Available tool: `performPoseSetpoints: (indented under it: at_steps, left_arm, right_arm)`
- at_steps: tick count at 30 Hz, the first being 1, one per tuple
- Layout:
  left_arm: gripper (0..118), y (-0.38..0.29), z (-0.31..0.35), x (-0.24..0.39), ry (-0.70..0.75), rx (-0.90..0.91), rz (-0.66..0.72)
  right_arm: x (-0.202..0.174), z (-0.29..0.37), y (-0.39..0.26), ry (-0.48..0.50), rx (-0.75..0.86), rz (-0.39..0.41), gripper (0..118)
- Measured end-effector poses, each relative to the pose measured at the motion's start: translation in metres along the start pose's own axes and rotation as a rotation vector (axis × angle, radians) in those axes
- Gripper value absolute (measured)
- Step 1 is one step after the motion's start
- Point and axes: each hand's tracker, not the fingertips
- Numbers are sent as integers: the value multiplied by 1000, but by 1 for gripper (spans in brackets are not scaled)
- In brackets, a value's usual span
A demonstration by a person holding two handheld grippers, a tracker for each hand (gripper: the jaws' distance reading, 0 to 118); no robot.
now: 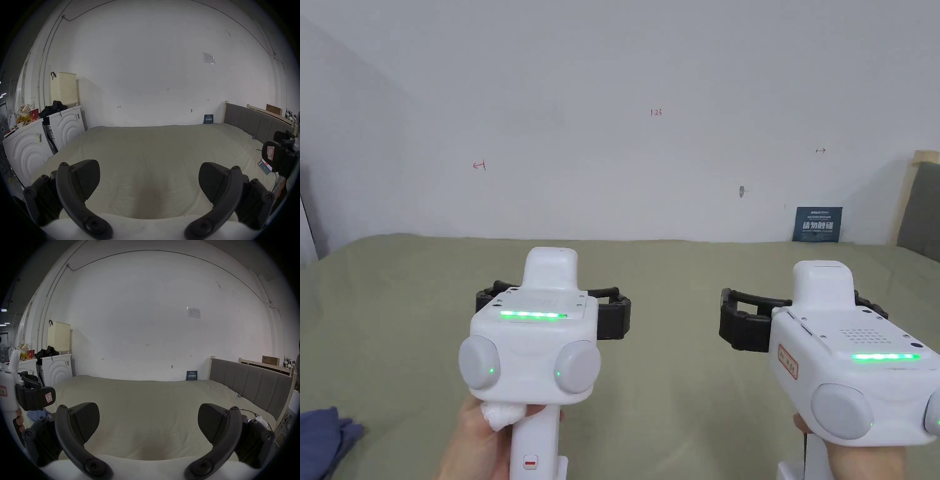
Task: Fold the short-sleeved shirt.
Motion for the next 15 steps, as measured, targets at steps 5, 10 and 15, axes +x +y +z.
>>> performPoseSetpoints:
  at_steps: [5,10,15]
  left_arm:
    - [118,2,2,-3,-16,-4,27]
    - [118,3,2,-4,-14,-5,32]
    - [118,6,3,-6,-38,-6,35]
  right_arm:
    - [0,0,1,4,0,-1,118]
    - [0,1,2,3,4,0,118]
    - [1,3,4,4,10,-10,118]
